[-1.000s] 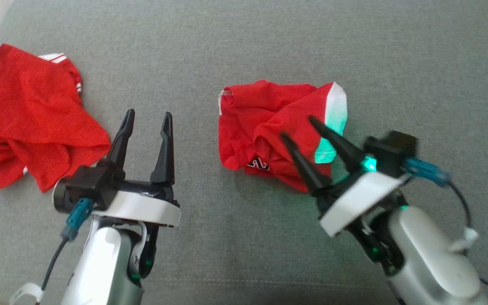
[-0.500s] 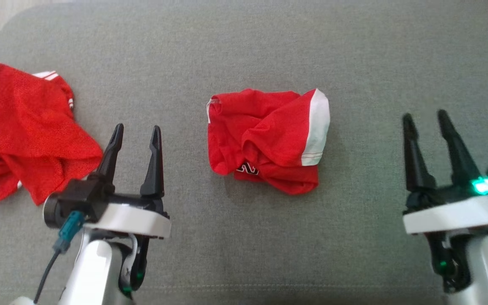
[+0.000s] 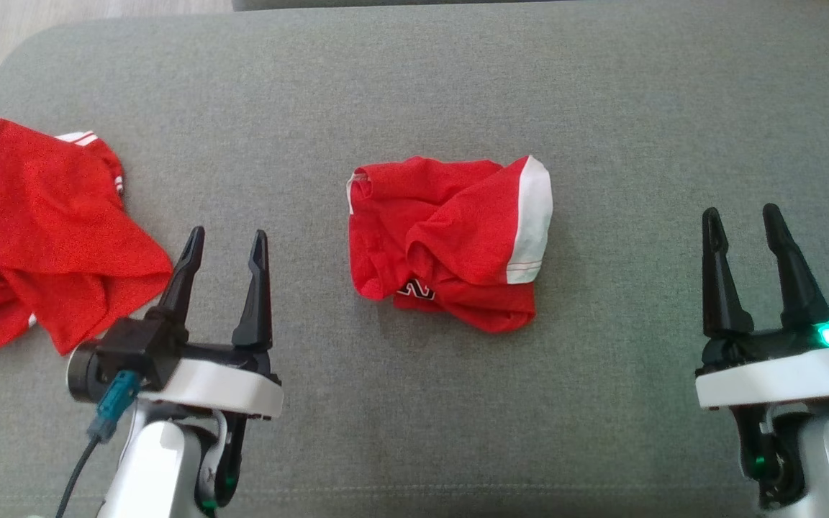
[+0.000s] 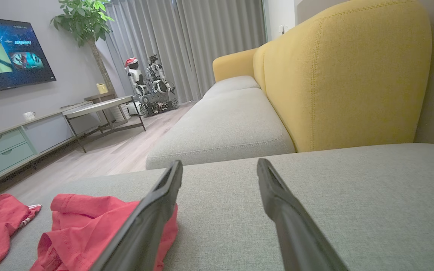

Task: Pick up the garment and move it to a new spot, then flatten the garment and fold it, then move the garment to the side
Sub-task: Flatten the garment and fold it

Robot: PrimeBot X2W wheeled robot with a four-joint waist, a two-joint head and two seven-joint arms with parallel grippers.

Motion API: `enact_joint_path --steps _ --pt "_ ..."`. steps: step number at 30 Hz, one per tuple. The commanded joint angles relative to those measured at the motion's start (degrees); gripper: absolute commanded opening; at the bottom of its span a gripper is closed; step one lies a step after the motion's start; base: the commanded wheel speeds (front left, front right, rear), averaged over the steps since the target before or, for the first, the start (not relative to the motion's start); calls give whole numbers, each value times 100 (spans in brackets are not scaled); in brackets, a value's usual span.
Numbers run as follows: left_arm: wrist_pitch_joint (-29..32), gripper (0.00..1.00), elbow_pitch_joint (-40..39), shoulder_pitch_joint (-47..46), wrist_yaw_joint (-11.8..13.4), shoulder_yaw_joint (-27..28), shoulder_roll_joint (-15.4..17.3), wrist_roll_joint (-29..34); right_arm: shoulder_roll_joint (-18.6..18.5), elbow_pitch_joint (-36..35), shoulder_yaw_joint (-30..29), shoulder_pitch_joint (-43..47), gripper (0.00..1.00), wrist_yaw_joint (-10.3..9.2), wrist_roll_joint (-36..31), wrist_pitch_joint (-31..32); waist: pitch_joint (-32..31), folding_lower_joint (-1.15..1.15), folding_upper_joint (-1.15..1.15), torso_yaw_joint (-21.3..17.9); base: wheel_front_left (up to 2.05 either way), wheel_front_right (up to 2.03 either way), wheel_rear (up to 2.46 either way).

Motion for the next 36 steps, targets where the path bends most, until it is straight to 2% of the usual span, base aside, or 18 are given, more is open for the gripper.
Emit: enact_joint_path --steps 1,9,10,11,19,24,36 --pt "0 100 -234 -66 42 170 101 35 -24 -181 95 -10 100 -4 -48 -48 -2 0 0 1 0 0 0" --pt "11 100 -245 -69 66 123 117 16 -33 -178 74 -25 100 -4 -73 -23 0 0 0 11 0 0 0" --pt "11 100 -247 -71 70 117 120 15 -32 -177 66 -31 63 -4 -74 -27 4 0 0 14 0 0 0" --pt "11 100 -248 -74 73 109 121 14 -35 -171 60 -36 0 -4 -76 -26 6 0 0 18 0 0 0" --pt "11 100 -279 -160 83 69 128 1 -185 25 147 -236 0 -4 -108 115 143 0 0 73 0 0 0" --pt "2 100 -255 -323 48 -26 91 -5 -337 645 411 -656 0 -4 10 283 314 0 0 217 0 0 0" --pt "-29 100 -143 -606 38 -139 -34 -65 -461 2394 1686 -1738 0 -4 254 323 646 0 0 538 0 0 0"
